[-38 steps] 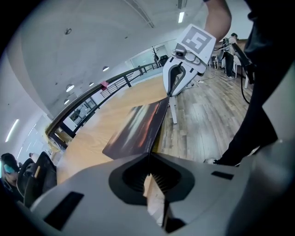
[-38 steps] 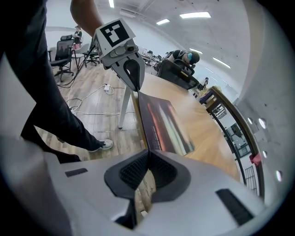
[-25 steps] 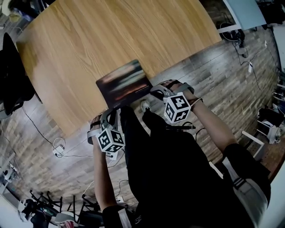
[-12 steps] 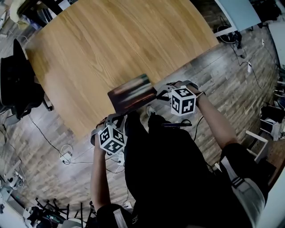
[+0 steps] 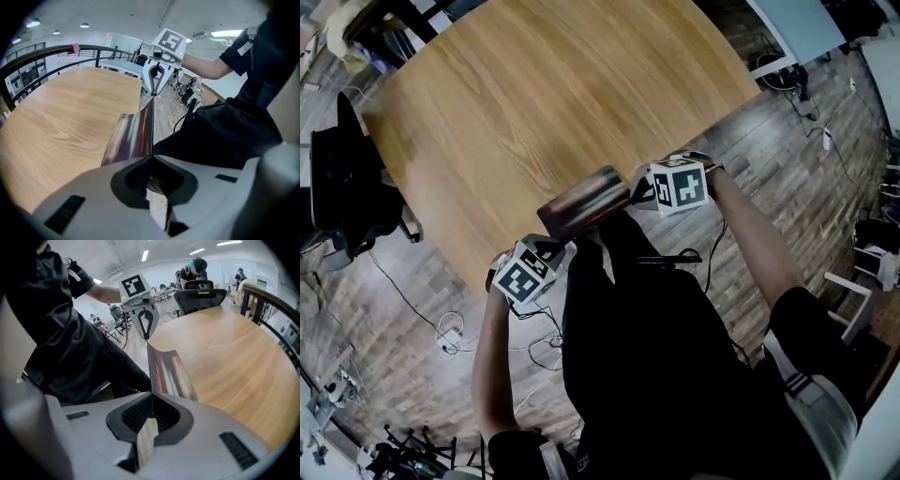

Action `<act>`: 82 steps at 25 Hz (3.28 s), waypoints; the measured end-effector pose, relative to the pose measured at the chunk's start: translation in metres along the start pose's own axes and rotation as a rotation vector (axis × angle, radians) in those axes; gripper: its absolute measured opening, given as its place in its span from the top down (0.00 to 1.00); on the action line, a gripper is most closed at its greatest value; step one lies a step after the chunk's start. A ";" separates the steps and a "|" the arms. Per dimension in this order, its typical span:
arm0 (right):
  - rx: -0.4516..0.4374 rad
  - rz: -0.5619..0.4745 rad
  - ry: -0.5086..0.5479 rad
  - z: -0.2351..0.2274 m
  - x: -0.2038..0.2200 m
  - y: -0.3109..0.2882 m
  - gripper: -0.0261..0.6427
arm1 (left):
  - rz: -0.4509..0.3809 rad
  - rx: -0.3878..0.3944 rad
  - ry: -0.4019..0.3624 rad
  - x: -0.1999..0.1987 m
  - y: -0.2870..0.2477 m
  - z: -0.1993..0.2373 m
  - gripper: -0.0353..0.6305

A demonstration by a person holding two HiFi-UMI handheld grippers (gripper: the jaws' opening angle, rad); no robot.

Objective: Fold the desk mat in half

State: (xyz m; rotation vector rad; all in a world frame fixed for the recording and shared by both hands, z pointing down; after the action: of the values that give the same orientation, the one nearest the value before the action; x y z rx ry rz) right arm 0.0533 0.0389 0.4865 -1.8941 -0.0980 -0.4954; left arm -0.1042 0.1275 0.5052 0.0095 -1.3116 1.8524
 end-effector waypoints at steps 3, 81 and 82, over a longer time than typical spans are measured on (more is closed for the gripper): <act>-0.055 0.006 0.002 -0.013 -0.002 0.003 0.91 | 0.006 0.029 0.028 -0.002 0.001 0.010 0.90; 0.272 -0.246 -0.421 -0.090 -0.026 -0.044 0.90 | 0.135 -0.172 0.274 0.032 -0.065 0.118 0.90; 0.267 -0.226 -0.454 -0.086 -0.019 -0.054 0.90 | 0.135 -0.170 0.275 0.032 -0.064 0.117 0.90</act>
State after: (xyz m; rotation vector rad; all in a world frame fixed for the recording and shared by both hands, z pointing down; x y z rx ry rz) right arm -0.0046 -0.0161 0.5515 -1.7080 -0.6508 -0.1810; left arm -0.1354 0.0624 0.6212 -0.4185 -1.2953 1.7726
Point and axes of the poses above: the fingertips, and each gripper's own axes: y backward along the fingers, z to its left, x out of its underside, the point moved 2 cm from there along y, backward along the fingers, and after that the axes turned 4 degrees about x, right-handed, at the moved point
